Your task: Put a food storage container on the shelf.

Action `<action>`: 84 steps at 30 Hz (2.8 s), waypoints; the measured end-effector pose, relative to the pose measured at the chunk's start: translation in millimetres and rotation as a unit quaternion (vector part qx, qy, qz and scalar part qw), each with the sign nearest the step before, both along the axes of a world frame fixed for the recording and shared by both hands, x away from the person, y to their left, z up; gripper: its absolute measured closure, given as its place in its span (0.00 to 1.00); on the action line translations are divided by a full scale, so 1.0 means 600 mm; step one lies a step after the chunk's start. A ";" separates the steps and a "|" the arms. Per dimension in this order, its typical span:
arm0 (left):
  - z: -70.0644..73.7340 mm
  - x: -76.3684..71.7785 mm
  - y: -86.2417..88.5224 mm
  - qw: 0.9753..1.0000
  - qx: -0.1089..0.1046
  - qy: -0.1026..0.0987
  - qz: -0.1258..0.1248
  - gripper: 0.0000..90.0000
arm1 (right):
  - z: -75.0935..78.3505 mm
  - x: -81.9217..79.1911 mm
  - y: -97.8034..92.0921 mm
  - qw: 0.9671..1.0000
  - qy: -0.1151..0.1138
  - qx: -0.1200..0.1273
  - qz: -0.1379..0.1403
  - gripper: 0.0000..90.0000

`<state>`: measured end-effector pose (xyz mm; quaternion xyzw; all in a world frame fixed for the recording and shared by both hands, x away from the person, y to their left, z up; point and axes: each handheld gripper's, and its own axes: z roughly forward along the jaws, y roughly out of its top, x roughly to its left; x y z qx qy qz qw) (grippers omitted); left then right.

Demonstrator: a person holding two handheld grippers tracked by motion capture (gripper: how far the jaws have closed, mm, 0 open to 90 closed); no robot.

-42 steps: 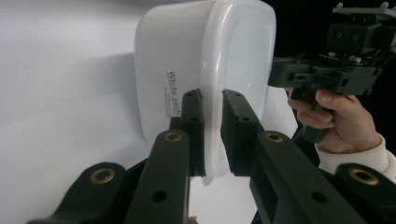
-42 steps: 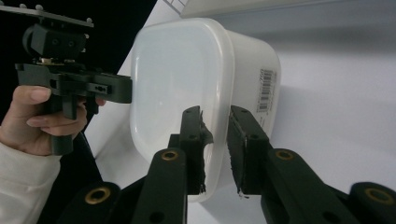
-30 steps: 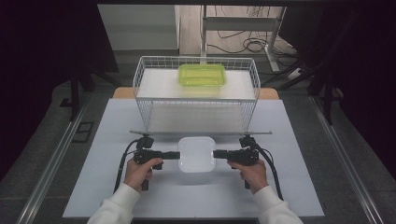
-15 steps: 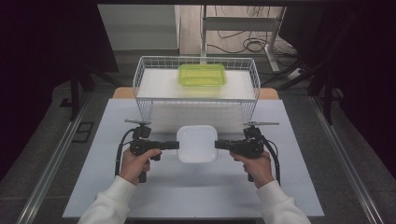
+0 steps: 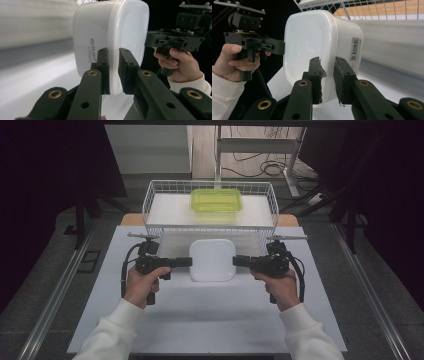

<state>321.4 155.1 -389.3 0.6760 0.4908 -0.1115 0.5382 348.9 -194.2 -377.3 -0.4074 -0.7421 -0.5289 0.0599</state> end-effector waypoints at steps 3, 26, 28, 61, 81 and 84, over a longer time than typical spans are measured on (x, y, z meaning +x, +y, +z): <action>0.012 0.001 0.000 1.000 -0.002 -0.005 0.000 0.89 | 0.011 0.001 0.000 1.000 -0.005 0.001 -0.001 0.84; 0.140 0.027 -0.009 0.998 -0.004 -0.064 0.004 0.90 | 0.125 0.027 -0.011 0.999 -0.047 0.022 -0.013 0.84; 0.149 0.034 -0.009 0.998 -0.005 -0.067 0.005 0.90 | 0.135 0.034 -0.010 0.998 -0.049 0.024 -0.014 0.84; 0.209 0.189 0.007 0.997 -0.033 -0.061 0.023 0.89 | 0.220 0.180 0.004 0.998 -0.044 0.026 -0.030 0.84; 0.190 0.222 0.008 0.998 -0.037 -0.031 0.035 0.89 | 0.207 0.229 0.017 0.999 -0.005 -0.005 -0.037 0.83; 0.187 0.230 0.012 0.998 -0.046 -0.026 0.039 0.89 | 0.208 0.234 0.019 0.999 0.000 -0.007 -0.040 0.82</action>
